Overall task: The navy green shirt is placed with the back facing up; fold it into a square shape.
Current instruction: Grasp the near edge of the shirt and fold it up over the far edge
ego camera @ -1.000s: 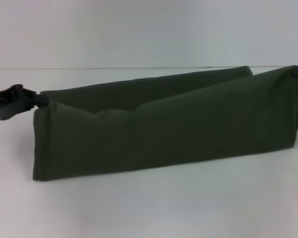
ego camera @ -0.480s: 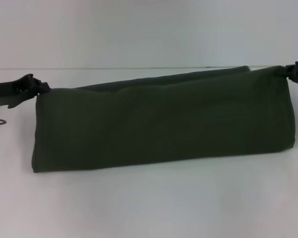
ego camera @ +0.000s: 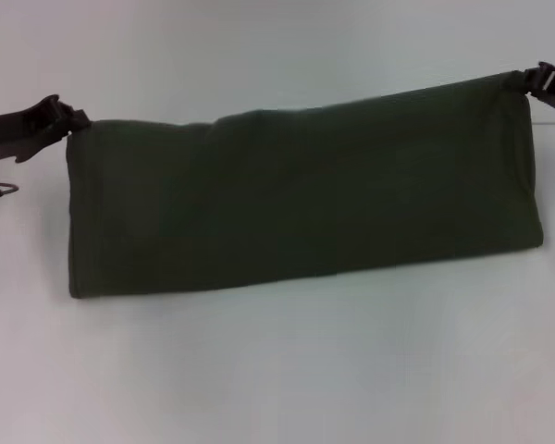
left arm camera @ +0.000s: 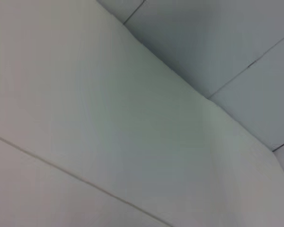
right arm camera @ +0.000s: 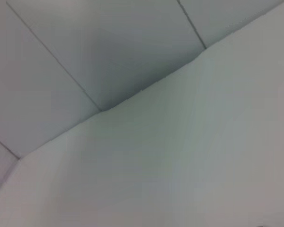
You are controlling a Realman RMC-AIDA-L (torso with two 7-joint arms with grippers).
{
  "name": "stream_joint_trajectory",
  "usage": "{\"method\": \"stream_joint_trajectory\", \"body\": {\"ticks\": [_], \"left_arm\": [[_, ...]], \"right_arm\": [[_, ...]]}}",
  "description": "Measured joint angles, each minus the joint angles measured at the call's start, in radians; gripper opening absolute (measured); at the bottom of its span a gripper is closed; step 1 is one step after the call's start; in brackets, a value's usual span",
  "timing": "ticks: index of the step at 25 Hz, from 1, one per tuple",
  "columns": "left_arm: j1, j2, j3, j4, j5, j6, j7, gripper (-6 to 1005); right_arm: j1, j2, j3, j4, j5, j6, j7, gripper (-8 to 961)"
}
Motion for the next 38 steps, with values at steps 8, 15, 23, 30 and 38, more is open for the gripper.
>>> {"method": "stream_joint_trajectory", "body": {"ticks": [8, 15, 23, 30, 38], "left_arm": [[-0.014, -0.018, 0.142, -0.056, 0.001, -0.234, -0.017, 69], [-0.021, -0.028, 0.169, -0.073, 0.015, -0.32, -0.028, 80], [-0.014, -0.033, 0.172, -0.068, 0.016, -0.329, -0.03, 92], [-0.011, -0.035, 0.172, -0.068, 0.016, -0.342, -0.031, 103], [-0.016, -0.033, 0.192, -0.064, 0.004, -0.29, -0.023, 115]], "right_arm": [[0.079, 0.038, -0.218, 0.092, -0.016, 0.413, -0.002, 23], [0.113, 0.056, -0.268, 0.099, -0.016, 0.535, -0.014, 22], [0.131, 0.064, -0.28, 0.093, -0.015, 0.525, -0.022, 22], [0.14, 0.065, -0.284, 0.099, -0.016, 0.532, -0.024, 23], [0.153, 0.04, -0.328, 0.114, -0.02, 0.505, -0.016, 44]]}}
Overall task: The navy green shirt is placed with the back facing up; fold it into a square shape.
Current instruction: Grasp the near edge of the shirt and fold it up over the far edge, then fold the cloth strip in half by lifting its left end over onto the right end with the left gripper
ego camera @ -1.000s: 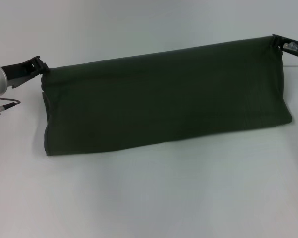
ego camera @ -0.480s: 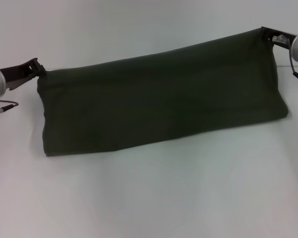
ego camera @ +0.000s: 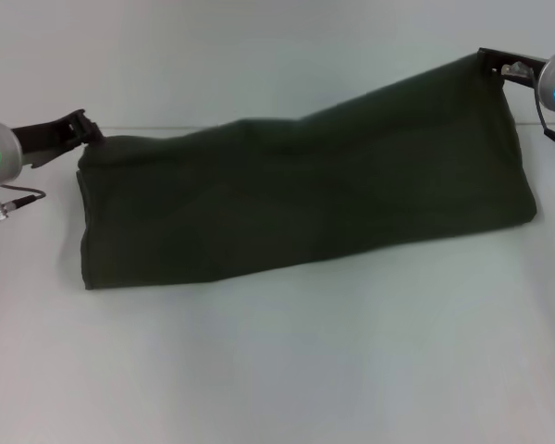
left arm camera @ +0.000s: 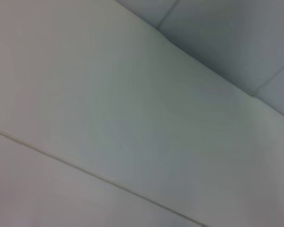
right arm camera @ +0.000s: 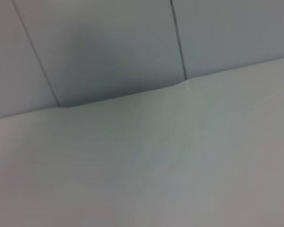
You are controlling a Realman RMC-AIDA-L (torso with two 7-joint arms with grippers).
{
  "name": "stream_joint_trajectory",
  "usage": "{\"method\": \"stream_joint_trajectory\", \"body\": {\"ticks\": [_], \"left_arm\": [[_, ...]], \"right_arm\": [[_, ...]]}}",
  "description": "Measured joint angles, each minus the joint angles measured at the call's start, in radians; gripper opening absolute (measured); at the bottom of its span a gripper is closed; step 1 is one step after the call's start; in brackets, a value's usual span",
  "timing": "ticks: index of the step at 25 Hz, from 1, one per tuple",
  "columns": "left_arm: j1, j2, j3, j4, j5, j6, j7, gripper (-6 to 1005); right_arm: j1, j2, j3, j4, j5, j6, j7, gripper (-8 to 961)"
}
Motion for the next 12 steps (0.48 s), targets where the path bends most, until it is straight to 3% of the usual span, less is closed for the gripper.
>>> {"method": "stream_joint_trajectory", "body": {"ticks": [2, 6, 7, 10, 12], "left_arm": [[0.0, -0.003, 0.0, 0.006, -0.001, -0.001, -0.002, 118], [0.028, -0.038, -0.005, 0.069, -0.043, -0.004, -0.031, 124], [0.036, -0.042, -0.004, 0.083, -0.057, 0.003, -0.032, 125], [0.091, -0.059, 0.001, 0.148, -0.142, 0.09, -0.024, 130], [0.106, -0.056, -0.001, 0.149, -0.166, 0.134, -0.018, 293]], "right_arm": [[0.008, -0.015, -0.005, 0.015, 0.0, 0.0, 0.009, 55], [-0.012, -0.037, 0.005, -0.031, 0.006, -0.041, 0.018, 76], [-0.029, -0.046, 0.012, -0.066, 0.009, -0.093, 0.03, 81], [-0.098, -0.07, 0.056, -0.187, 0.011, -0.307, 0.095, 219], [-0.144, -0.078, 0.098, -0.248, 0.018, -0.472, 0.121, 311]]}}
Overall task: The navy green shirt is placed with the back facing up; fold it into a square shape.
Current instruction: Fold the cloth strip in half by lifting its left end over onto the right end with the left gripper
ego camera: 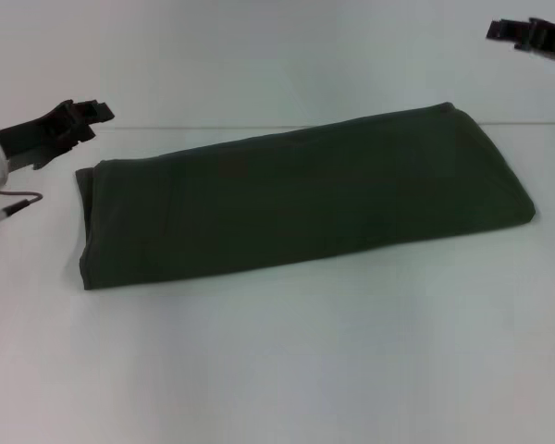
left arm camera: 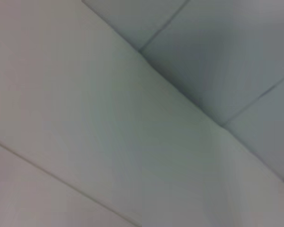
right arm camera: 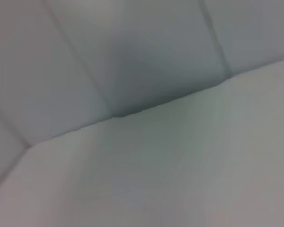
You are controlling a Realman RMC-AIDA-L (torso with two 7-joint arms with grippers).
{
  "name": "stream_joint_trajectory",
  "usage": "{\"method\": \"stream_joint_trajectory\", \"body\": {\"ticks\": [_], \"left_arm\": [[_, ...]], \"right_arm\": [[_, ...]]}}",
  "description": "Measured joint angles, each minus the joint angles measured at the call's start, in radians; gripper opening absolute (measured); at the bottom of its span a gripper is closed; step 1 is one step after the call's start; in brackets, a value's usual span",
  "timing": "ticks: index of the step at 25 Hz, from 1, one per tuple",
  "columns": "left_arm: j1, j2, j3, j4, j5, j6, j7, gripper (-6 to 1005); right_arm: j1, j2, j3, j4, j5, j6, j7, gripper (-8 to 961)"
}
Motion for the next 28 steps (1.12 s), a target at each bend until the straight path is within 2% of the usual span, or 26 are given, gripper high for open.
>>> {"method": "stream_joint_trajectory", "body": {"ticks": [1, 5, 7, 10, 11, 16, 23, 28], "left_arm": [[0.013, 0.007, -0.002, -0.003, -0.025, 0.049, 0.007, 374], [0.083, 0.041, -0.056, -0.074, -0.15, 0.298, 0.054, 566], [0.11, 0.045, -0.122, -0.113, -0.168, 0.395, 0.068, 632], [0.162, 0.036, -0.199, -0.172, -0.169, 0.474, 0.073, 687], [0.167, 0.034, -0.202, -0.18, -0.169, 0.473, 0.075, 706], [0.186, 0.016, -0.21, -0.275, -0.172, 0.396, 0.106, 798], [0.182, 0.013, -0.203, -0.327, -0.137, 0.267, 0.124, 947], [0.203, 0.018, -0.21, -0.309, -0.121, 0.306, 0.104, 945]], "right_arm": [[-0.023, -0.002, 0.022, -0.023, 0.011, -0.079, 0.004, 360], [-0.134, -0.005, 0.108, -0.051, 0.091, -0.386, -0.022, 557], [-0.179, -0.002, 0.133, -0.035, 0.137, -0.486, -0.054, 635], [-0.24, 0.009, 0.156, 0.001, 0.207, -0.579, -0.105, 751], [-0.25, 0.012, 0.162, 0.013, 0.22, -0.587, -0.116, 790], [-0.267, 0.018, 0.181, 0.084, 0.241, -0.603, -0.163, 851], [-0.264, 0.016, 0.183, 0.103, 0.237, -0.612, -0.173, 856], [-0.27, 0.015, 0.185, 0.104, 0.24, -0.619, -0.173, 856]]}}
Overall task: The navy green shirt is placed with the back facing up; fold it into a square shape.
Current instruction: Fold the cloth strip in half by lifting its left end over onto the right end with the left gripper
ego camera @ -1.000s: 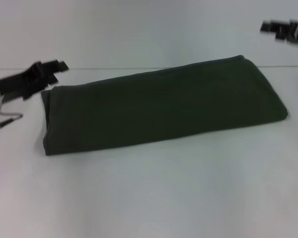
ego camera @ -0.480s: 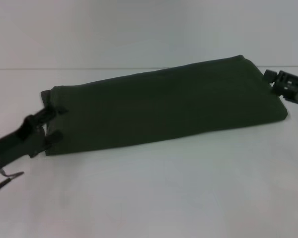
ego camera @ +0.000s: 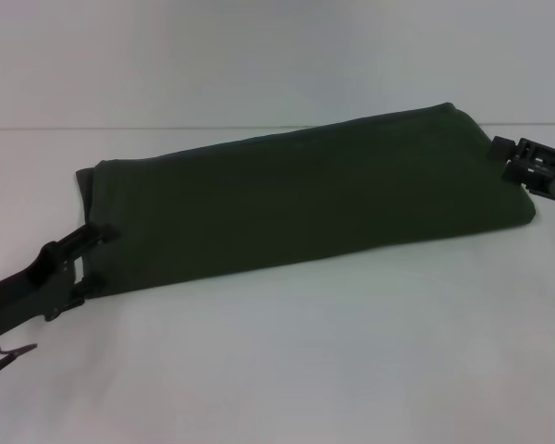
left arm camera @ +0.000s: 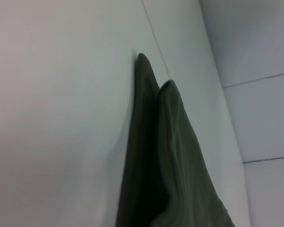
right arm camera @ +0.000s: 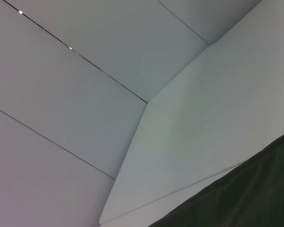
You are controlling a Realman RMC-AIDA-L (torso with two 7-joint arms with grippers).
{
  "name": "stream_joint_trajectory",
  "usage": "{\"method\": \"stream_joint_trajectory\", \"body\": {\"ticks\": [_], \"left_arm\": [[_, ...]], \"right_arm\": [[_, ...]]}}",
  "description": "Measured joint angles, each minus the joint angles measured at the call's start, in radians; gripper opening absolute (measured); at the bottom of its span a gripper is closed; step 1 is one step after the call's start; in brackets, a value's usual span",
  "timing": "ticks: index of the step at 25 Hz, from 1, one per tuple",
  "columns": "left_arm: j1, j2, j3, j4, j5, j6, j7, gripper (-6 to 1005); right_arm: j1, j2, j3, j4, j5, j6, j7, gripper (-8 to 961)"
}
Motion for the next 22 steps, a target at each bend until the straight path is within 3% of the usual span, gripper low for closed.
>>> {"method": "stream_joint_trajectory", "body": {"ticks": [7, 22], "left_arm": [[0.067, 0.005, -0.017, 0.082, 0.033, 0.142, -0.129, 943], [0.027, 0.012, -0.028, -0.003, 0.067, 0.02, -0.187, 937]], "right_arm": [[-0.009, -0.001, 0.001, 0.0, 0.001, -0.005, 0.0, 855], [-0.013, 0.003, 0.001, 0.005, -0.004, 0.007, -0.011, 853]]}}
